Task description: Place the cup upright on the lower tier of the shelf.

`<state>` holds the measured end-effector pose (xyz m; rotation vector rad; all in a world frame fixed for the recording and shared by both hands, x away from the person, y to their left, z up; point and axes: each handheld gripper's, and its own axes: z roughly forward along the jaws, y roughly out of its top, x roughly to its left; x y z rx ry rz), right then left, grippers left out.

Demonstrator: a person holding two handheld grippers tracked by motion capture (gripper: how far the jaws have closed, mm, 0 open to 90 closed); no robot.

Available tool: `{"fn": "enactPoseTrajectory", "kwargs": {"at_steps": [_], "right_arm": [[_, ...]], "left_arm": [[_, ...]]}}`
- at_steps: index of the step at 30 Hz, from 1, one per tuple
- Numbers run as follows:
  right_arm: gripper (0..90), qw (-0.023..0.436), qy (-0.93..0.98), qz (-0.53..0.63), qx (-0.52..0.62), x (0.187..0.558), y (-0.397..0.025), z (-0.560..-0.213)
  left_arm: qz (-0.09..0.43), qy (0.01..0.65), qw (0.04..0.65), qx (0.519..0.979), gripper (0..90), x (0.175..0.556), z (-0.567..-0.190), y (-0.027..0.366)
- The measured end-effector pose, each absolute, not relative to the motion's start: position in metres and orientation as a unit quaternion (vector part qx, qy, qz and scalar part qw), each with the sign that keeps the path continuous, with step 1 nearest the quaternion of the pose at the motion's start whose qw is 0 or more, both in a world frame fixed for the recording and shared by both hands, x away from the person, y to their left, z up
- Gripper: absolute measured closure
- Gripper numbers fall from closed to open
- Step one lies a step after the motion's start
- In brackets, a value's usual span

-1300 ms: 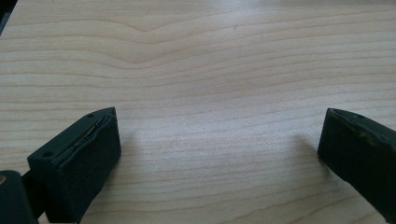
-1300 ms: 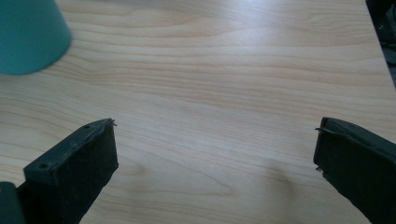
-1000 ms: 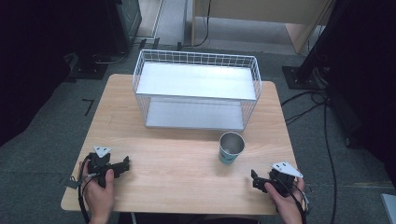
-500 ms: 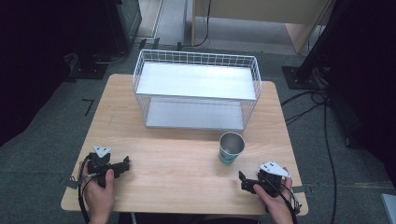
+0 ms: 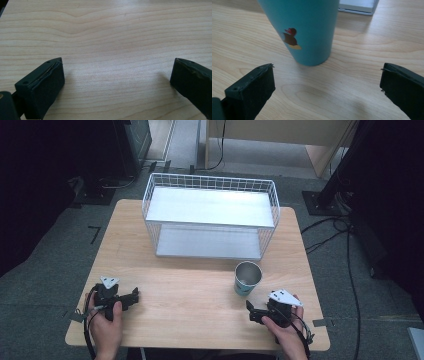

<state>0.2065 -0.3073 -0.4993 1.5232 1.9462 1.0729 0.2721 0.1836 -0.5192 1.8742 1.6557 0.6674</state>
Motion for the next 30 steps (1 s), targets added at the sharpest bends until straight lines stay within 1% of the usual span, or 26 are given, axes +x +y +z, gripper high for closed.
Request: {"fn": "enactPoseTrajectory", "kwargs": {"at_steps": [16,30], "right_arm": [[0.0,0.221,0.704,0.402,0.542,0.219,-0.283,-0.492],[0.5,0.237,0.693,0.404,0.548,0.231,-0.269,-0.491]], "left_arm": [[0.248,0.614,0.274,0.698,0.0,0.272,-0.519,0.183],[0.248,0.614,0.274,0.698,0.0,0.272,-0.519,0.183]]}}
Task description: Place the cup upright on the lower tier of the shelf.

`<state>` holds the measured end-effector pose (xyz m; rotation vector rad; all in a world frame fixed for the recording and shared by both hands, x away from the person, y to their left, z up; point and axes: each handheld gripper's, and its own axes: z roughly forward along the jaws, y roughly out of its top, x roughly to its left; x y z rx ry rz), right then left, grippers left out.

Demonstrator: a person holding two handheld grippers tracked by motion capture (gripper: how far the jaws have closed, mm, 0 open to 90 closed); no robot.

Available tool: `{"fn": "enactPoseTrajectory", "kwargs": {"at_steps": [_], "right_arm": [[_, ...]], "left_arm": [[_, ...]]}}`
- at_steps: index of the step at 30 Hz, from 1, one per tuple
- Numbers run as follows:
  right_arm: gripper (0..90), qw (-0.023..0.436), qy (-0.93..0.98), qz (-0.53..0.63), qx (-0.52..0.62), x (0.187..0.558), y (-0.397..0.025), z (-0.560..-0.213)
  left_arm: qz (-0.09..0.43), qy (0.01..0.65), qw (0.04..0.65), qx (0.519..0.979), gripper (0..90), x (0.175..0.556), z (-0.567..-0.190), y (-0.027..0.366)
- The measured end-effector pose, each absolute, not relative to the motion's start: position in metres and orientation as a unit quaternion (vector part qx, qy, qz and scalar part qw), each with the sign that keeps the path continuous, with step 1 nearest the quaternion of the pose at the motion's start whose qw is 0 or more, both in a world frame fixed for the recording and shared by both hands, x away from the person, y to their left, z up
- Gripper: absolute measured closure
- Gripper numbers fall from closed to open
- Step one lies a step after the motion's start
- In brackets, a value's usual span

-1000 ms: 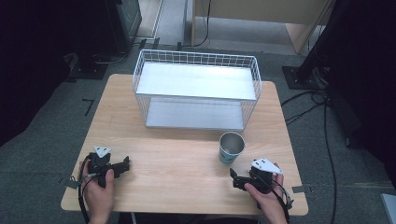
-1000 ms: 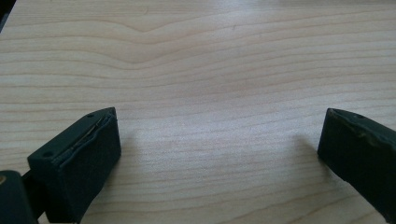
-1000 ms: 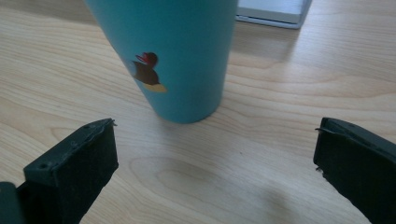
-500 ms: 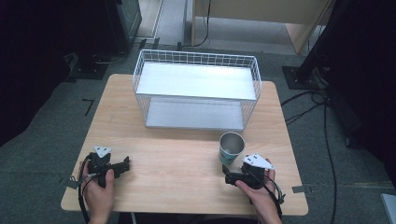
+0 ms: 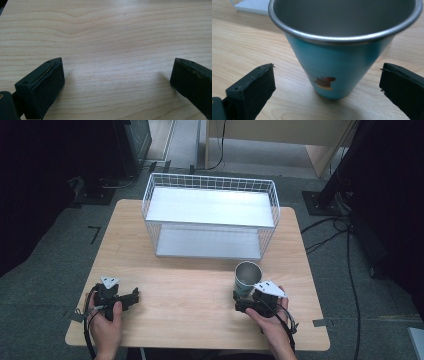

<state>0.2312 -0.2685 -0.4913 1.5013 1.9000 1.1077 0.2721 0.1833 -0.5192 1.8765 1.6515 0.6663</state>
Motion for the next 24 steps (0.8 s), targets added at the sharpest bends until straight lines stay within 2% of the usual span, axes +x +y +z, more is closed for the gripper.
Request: {"fn": "enactPoseTrajectory", "kwargs": {"at_steps": [10,13,24], "right_arm": [[7.6,0.27,0.674,0.407,0.555,0.24,-0.258,-0.496],[15.6,0.288,0.656,0.414,0.562,0.241,-0.257,-0.496],[18.3,0.302,0.653,0.421,0.553,0.241,-0.253,-0.496]], "left_arm": [[0.247,0.612,0.273,0.7,0.0,0.272,-0.519,0.183],[0.247,0.611,0.273,0.701,0.0,0.272,-0.519,0.183],[0.247,0.609,0.272,0.703,0.0,0.272,-0.519,0.183]]}}
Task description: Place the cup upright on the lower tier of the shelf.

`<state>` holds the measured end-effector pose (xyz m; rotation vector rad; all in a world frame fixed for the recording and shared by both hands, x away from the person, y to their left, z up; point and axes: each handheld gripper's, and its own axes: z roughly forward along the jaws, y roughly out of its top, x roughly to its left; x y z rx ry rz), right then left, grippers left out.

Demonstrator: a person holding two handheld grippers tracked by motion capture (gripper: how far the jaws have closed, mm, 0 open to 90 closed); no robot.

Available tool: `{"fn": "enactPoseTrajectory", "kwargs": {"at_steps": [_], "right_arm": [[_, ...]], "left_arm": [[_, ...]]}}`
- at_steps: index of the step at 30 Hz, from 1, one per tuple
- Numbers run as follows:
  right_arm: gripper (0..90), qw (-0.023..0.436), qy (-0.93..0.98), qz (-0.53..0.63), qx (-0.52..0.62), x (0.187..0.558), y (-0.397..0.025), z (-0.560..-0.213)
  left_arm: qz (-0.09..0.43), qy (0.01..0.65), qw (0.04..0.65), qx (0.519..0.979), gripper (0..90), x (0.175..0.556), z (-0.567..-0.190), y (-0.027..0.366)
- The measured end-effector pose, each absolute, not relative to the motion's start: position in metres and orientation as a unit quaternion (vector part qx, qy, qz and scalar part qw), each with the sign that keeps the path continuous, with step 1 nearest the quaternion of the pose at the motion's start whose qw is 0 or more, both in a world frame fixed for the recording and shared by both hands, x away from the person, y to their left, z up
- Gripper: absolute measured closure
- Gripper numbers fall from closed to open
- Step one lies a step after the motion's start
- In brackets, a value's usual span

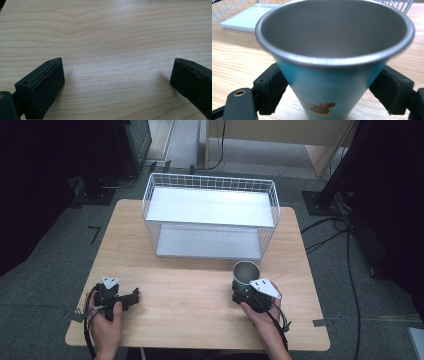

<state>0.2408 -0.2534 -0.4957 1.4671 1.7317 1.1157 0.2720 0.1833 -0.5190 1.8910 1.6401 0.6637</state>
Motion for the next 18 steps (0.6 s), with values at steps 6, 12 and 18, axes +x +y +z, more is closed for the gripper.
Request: {"fn": "enactPoseTrajectory", "kwargs": {"at_steps": [6,12,18], "right_arm": [[18.4,0.309,0.648,0.432,0.546,0.24,-0.253,-0.489],[18.4,0.311,0.646,0.44,0.54,0.239,-0.251,-0.482],[18.4,0.315,0.644,0.448,0.534,0.239,-0.249,-0.474]], "left_arm": [[0.247,0.609,0.273,0.702,0.0,0.272,-0.519,0.183],[0.247,0.609,0.273,0.702,0.0,0.272,-0.519,0.183],[0.247,0.61,0.273,0.702,0.0,0.272,-0.519,0.183]]}}
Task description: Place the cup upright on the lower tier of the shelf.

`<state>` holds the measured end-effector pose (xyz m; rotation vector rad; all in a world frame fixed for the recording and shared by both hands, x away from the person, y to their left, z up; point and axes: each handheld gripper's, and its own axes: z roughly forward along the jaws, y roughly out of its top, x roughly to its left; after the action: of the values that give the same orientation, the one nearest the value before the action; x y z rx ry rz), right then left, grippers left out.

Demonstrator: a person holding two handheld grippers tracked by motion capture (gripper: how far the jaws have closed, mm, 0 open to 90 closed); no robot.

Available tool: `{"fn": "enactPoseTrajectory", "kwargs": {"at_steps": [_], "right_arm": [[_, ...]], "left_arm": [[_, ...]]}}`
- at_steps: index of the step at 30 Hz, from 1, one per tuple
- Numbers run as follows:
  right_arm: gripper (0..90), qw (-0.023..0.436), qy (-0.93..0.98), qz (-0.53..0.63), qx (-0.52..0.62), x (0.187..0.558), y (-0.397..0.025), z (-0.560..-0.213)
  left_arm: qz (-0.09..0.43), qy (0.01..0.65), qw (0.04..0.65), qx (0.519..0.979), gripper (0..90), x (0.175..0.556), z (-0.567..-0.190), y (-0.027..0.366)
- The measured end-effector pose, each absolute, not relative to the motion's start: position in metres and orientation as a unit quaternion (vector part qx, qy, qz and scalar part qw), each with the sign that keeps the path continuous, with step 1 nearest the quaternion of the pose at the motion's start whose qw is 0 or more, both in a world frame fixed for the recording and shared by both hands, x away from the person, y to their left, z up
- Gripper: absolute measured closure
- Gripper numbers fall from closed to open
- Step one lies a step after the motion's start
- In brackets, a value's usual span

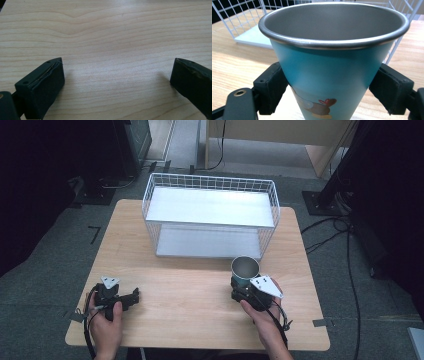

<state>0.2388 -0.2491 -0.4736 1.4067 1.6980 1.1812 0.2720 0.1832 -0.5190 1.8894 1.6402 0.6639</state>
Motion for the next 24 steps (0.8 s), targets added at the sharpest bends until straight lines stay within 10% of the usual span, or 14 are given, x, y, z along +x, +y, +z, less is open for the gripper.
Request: {"fn": "enactPoseTrajectory", "kwargs": {"at_steps": [24], "right_arm": [[18.4,0.336,0.63,0.483,0.506,0.25,-0.236,-0.428]], "left_arm": [[0.246,0.609,0.272,0.703,0.0,0.272,-0.519,0.183]]}}
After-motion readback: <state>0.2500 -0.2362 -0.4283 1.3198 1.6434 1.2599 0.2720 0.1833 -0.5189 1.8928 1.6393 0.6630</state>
